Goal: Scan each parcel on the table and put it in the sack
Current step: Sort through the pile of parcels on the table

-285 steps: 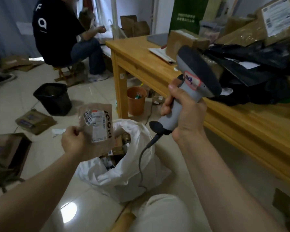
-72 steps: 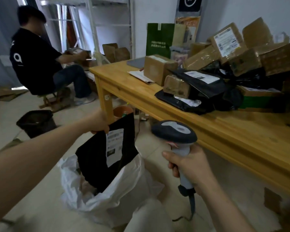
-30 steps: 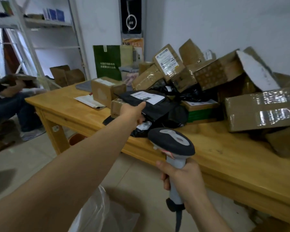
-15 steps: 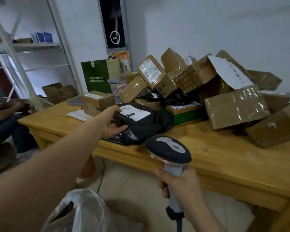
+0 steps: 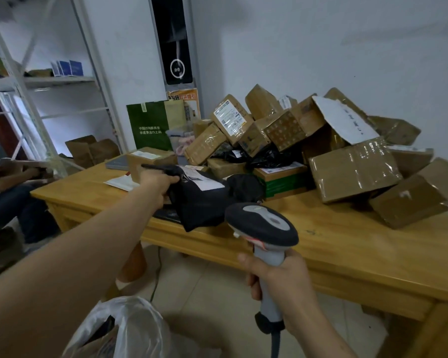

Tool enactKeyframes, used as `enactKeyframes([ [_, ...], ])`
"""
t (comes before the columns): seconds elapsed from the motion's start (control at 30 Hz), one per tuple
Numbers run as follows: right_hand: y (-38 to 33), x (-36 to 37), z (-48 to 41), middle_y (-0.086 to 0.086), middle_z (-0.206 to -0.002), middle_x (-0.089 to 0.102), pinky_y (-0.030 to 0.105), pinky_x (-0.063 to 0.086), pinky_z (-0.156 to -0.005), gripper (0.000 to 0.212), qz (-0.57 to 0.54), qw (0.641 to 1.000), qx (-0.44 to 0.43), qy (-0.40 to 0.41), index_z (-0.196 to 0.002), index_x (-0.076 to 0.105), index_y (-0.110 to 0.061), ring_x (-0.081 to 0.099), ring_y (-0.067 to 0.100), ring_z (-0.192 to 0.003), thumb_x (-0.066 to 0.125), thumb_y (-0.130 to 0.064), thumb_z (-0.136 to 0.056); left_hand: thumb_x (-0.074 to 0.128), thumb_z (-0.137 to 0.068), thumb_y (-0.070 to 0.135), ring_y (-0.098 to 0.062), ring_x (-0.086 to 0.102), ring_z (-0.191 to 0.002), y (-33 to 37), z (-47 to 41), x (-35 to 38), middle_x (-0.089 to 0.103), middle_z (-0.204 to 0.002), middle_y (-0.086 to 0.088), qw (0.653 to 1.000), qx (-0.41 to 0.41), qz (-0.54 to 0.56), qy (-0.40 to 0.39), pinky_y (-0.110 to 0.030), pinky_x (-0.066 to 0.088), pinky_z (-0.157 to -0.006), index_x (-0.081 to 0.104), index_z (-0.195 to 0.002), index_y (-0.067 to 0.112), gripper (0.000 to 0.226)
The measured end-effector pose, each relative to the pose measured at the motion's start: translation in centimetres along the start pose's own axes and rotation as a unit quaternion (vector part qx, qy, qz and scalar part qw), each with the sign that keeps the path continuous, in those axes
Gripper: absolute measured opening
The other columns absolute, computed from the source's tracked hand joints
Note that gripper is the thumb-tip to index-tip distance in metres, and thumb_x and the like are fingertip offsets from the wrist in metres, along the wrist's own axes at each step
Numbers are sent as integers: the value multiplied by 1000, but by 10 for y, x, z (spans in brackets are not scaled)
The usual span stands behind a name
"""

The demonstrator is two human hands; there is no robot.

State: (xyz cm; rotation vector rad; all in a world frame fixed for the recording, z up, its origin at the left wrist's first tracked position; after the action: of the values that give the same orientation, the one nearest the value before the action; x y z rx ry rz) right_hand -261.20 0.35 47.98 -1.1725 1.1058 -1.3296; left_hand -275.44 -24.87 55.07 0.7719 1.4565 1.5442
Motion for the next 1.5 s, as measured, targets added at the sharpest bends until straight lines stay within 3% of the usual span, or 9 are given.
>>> enactKeyframes([
  [0.13, -20, 18, 5, 8, -52, 57, 25, 43, -41, 11, -60, 997, -45, -33, -77, 62, -5, 49, 16, -41, 72, -8, -81, 64, -89, 0, -30, 65, -95, 49, 26, -24, 67, -107, -14, 984, 136, -119, -1, -41, 53, -88, 66, -115, 7, 27],
  [0.33, -28, 49, 13, 8, -56, 56, 23, 41, -40, 8, -159, 983, -50, -81, -85, 63, -3, 50, 14, -43, 69, -5, -82, 63, -90, 1, -15, 61, -64, 85, 62, -58, 64, -75, -2, 951, 215, -224, 14, -24, 48, -58, 66, -107, 15, 23],
  [0.43, -22, 64, 18, 8, -53, 55, 23, 40, -41, 12, -209, 973, -30, -92, -74, 60, -5, 47, 17, -40, 69, -7, -81, 65, -88, 1, -13, 60, -62, 91, 69, -75, 63, -74, 0, 944, 225, -240, 27, -23, 48, -59, 68, -107, 12, 23],
  [0.6, -13, 90, 30, 9, -53, 54, 22, 38, -41, 20, -288, 949, 24, -127, -65, 58, -6, 44, 16, -37, 69, -11, -81, 67, -86, 0, -13, 60, -64, 98, 78, -94, 64, -76, -2, 937, 235, -256, 43, -31, 49, -75, 69, -110, 8, 25],
  [0.73, -14, 98, 38, 9, -52, 53, 22, 39, -41, 27, -335, 932, 47, -133, -54, 55, -11, 43, 16, -35, 72, -13, -76, 66, -86, -3, -12, 57, -63, 99, 86, -100, 63, -76, -3, 934, 244, -256, 49, -30, 47, -77, 68, -111, 5, 27],
  [0.83, -15, 101, 45, 8, -52, 51, 21, 39, -39, 28, -375, 914, 73, -133, -57, 54, -11, 41, 15, -33, 72, -11, -78, 66, -85, -3, -13, 58, -64, 99, 89, -102, 63, -75, -3, 933, 245, -259, 48, -31, 47, -78, 69, -111, 4, 26],
  [1.13, -11, 105, 51, 7, -53, 52, 21, 38, -40, 21, -406, 900, 101, -126, -67, 55, -12, 40, 14, -35, 72, -13, -79, 66, -86, 0, -12, 60, -66, 98, 97, -101, 66, -81, -2, 934, 247, -256, 46, -30, 49, -75, 69, -109, 8, 24],
  [1.23, -11, 106, 51, 6, -53, 52, 21, 38, -39, 22, -409, 899, 99, -125, -65, 54, -12, 40, 14, -35, 72, -13, -79, 66, -86, 1, -13, 61, -66, 98, 96, -102, 65, -76, 0, 934, 246, -256, 43, -26, 50, -66, 69, -107, 8, 22],
  [1.5, -10, 112, 51, 6, -53, 52, 20, 38, -38, 23, -410, 898, 95, -128, -64, 55, -12, 41, 13, -35, 72, -14, -79, 66, -87, 2, -13, 62, -67, 97, 95, -107, 65, -76, 0, 935, 242, -254, 43, -24, 49, -63, 69, -108, 9, 23],
])
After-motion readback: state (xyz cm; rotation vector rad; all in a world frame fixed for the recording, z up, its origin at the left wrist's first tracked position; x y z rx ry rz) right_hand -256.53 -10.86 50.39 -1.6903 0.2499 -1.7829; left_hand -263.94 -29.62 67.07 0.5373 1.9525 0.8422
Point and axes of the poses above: each hand's wrist, its own z-axis away from the middle knuckle, its own x-axis out of the palm, y = z × x, the point moved 8 cm from there along -z, towards the middle knuckle
